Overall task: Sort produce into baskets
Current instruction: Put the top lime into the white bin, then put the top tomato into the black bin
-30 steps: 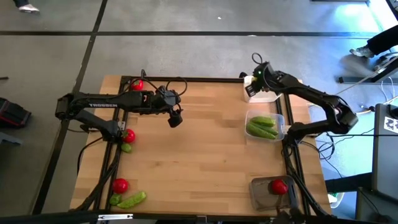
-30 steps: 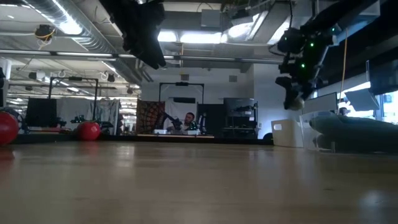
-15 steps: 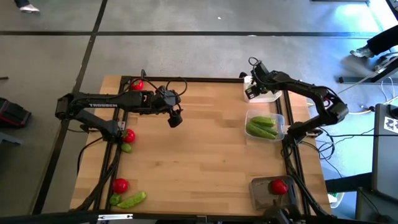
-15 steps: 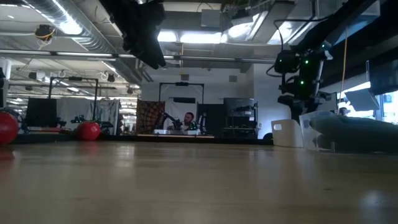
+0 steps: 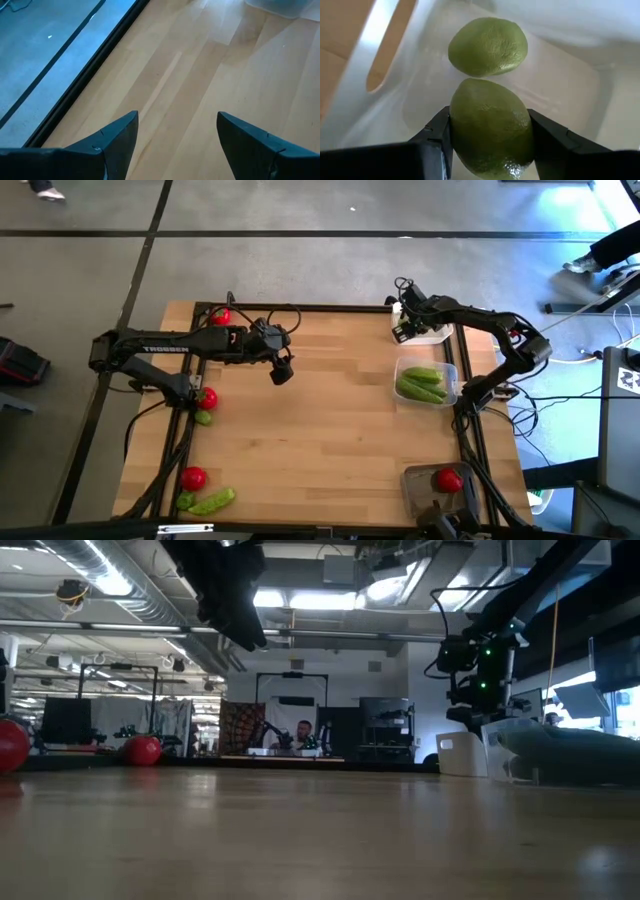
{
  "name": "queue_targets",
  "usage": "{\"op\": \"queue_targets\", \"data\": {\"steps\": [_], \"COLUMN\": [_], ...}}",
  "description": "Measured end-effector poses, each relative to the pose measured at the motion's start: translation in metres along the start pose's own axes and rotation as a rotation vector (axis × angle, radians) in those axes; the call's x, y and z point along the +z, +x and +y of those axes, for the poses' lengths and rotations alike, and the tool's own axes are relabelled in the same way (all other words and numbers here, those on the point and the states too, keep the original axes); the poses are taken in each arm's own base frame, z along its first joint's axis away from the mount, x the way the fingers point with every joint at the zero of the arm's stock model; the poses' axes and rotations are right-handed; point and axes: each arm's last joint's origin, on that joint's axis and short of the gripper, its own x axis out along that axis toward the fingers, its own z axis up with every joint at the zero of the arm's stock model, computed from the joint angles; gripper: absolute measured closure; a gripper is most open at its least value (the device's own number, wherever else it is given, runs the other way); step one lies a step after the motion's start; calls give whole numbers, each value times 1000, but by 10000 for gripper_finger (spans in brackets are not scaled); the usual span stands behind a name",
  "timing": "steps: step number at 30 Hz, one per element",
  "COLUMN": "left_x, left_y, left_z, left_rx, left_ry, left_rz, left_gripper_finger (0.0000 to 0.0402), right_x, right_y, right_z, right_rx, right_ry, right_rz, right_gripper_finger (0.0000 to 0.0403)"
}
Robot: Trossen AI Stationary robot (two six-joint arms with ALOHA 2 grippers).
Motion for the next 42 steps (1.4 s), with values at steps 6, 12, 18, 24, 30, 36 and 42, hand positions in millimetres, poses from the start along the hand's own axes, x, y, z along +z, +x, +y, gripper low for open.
{"op": "queue_targets", "data": {"steps": [6, 12, 18, 24, 30, 36, 42], "left_x": [0, 0, -1, -1, -3, -8, -11], "left_y": [0, 0, 0, -1, -3, -3, 2], "left_z": [0, 0, 0, -2, -5, 4, 23], "left_rx": [0, 0, 1, -5, 18, 218, 318], "left_ry": [0, 6, 9, 42, 62, 34, -23], "left_rz": [0, -1, 5, 5, 12, 36, 85], "left_gripper_finger": [137, 137, 137, 137, 137, 137, 137], "right_x": [0, 0, -1, -8, -22, -43, -66], "right_y": [0, -2, -23, -64, -110, -141, -162], "right_z": [0, -1, -6, -6, 9, 34, 69], "right_rx": [-13, -11, -8, 52, 147, 275, 441], "right_ry": [-2, -26, -11, -7, -66, -156, -243], "right_rz": [1, -4, -75, -212, -408, -511, -545], "right_gripper_finger": [170, 121, 114, 114, 114, 113, 113]}}
